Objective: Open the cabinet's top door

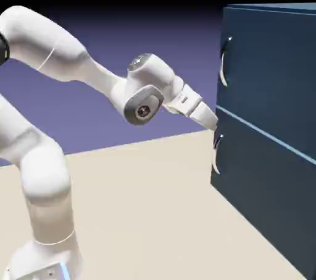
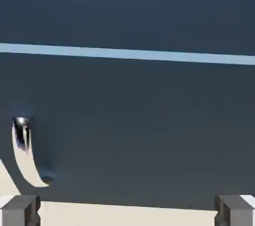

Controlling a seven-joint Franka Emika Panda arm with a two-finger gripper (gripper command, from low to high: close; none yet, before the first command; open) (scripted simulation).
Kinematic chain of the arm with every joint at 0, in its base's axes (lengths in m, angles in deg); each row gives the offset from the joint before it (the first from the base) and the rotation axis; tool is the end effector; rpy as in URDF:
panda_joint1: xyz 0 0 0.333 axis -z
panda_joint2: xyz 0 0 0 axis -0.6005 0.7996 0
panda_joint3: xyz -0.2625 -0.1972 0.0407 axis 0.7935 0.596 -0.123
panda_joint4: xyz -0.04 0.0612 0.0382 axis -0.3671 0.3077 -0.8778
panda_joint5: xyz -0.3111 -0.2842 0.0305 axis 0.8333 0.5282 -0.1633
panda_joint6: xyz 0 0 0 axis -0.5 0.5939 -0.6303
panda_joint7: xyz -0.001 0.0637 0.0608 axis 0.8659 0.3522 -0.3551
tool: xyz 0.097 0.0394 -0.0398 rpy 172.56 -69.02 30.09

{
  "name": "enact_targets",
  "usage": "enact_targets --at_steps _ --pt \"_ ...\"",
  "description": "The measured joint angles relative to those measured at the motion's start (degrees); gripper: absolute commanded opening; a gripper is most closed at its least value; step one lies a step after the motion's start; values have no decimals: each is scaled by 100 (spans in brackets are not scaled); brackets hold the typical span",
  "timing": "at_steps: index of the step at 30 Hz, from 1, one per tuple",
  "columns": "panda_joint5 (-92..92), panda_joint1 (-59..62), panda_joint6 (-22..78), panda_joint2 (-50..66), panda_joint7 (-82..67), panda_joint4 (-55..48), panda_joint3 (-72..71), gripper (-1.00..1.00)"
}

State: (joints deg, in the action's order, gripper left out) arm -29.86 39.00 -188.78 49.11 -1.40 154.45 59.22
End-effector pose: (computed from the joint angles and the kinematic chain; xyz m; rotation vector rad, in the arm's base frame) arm 0.4110 -0.0023 0.4691 -2.4389 0.9705 -1.0874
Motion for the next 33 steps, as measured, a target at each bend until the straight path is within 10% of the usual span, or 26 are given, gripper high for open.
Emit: enact_targets --at_steps 33 --pt "-8224 3397 369 -1435 -5261 -1830 -3641 0"
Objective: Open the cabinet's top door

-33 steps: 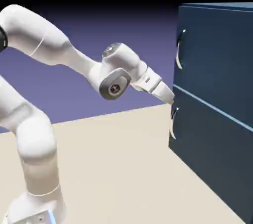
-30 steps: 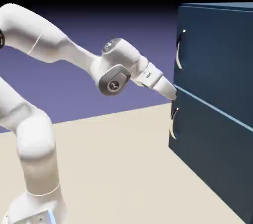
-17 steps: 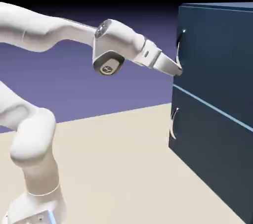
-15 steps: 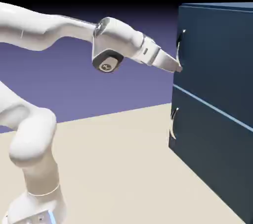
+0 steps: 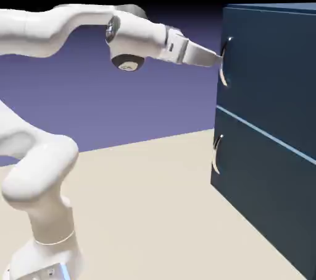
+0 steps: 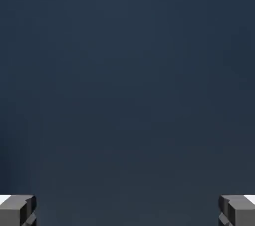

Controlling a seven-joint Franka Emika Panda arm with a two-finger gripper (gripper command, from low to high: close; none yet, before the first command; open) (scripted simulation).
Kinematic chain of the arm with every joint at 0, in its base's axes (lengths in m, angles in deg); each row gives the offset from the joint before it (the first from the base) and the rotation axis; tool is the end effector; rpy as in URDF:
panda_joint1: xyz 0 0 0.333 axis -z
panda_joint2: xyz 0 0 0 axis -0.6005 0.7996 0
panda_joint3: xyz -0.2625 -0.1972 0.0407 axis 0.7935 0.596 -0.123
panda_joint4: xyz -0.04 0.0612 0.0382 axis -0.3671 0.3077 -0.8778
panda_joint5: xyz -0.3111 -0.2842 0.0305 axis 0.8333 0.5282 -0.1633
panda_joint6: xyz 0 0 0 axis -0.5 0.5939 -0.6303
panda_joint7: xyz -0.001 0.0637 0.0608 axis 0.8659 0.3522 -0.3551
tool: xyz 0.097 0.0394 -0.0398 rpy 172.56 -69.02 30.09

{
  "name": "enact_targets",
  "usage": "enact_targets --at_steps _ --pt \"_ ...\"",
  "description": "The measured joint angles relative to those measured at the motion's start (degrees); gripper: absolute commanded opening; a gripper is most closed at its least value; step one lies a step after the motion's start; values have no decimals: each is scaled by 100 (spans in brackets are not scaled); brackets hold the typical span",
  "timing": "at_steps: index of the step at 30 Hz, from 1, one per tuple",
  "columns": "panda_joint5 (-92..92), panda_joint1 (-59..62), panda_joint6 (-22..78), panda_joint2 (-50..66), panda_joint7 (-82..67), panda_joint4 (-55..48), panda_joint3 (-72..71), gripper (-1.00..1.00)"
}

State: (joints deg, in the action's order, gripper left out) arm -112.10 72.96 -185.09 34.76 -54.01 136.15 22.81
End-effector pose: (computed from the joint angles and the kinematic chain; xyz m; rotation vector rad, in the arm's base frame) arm 0.3990 0.0265 0.6197 -1.9534 0.9332 -1.5676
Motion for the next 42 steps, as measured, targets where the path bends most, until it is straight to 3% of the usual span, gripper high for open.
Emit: enact_targets --at_steps 27,31,32,34,42 --pt "-6702 2774 301 -1168 -4287 -1495 -2970 0" --pt "-6756 3609 369 -1031 -4251 -2159 -3419 0" --pt "-6767 3781 383 -1003 -4243 -2297 -3511 -100" --pt "-6767 3782 383 -1003 -4243 -2297 -3511 -100" --pt "-6237 2135 1483 -997 -4373 -655 -2348 -100"
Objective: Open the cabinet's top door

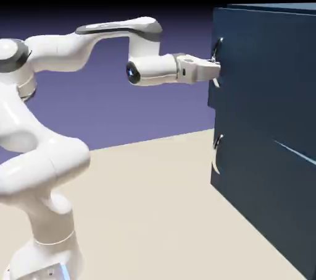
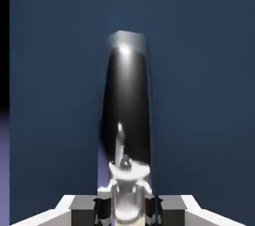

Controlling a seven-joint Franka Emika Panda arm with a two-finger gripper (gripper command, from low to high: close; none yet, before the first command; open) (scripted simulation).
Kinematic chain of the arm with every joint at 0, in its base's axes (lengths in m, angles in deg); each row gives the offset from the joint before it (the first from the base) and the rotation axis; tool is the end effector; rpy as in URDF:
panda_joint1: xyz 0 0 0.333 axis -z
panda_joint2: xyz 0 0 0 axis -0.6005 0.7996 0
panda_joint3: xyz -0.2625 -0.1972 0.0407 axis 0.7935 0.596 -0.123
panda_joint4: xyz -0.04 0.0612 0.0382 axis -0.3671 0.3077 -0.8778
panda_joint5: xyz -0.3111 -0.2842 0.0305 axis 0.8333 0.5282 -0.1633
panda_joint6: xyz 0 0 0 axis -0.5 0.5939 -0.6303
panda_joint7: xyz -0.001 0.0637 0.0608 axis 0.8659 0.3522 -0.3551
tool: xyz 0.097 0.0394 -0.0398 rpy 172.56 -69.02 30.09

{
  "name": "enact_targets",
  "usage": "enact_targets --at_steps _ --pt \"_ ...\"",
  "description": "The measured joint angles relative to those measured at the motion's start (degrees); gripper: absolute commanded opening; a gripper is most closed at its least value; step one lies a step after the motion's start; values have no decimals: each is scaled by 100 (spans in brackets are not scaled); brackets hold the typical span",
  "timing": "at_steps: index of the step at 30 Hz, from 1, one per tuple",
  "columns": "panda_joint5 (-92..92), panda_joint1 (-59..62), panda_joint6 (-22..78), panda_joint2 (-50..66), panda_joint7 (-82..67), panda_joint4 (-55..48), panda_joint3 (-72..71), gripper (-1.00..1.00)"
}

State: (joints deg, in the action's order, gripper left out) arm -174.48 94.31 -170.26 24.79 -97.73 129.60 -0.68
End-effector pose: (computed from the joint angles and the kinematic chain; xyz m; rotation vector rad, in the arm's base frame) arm 0.4585 0.1178 0.5334 -1.7666 0.6189 -1.6872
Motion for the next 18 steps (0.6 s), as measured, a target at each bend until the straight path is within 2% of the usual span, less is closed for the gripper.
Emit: enact_targets --at_steps 10,18 --pt "1460 -1951 1458 -550 227 1982 1945 -100" --pt "3115 -2733 2603 -1290 560 3081 3607 -100"
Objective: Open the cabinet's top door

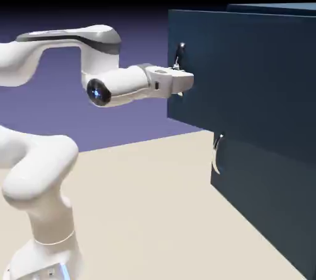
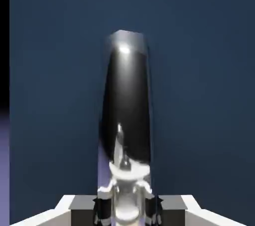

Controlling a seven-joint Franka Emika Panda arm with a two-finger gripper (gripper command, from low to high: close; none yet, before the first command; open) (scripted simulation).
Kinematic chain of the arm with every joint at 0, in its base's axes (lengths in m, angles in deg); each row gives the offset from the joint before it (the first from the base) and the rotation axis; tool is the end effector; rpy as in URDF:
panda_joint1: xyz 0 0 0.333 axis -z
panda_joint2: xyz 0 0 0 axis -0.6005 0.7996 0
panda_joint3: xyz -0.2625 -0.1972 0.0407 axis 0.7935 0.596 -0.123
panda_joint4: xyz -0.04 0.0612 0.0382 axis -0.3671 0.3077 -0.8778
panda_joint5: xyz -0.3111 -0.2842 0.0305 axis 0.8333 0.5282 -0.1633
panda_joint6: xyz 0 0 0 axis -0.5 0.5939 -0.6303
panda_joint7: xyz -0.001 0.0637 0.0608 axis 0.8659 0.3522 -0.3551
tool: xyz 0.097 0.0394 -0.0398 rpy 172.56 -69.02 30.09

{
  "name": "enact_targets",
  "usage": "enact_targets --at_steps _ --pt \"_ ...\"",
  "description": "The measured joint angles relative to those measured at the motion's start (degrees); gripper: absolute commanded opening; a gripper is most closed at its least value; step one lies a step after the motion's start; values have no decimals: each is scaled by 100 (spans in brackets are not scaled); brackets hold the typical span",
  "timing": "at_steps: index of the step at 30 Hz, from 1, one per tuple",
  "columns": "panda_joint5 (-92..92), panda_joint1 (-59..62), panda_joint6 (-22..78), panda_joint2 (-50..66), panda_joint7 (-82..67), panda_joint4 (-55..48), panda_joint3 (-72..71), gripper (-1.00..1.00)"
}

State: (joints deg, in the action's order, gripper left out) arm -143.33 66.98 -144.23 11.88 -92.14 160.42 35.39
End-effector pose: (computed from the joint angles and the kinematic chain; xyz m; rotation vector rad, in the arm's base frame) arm 0.3069 0.0148 0.5300 -1.7541 0.2774 -1.4359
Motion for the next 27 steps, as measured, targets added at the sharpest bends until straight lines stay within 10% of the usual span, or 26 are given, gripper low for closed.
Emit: enact_targets --at_steps 27 --pt "5692 122 4121 773 -262 -406 5607 -100"
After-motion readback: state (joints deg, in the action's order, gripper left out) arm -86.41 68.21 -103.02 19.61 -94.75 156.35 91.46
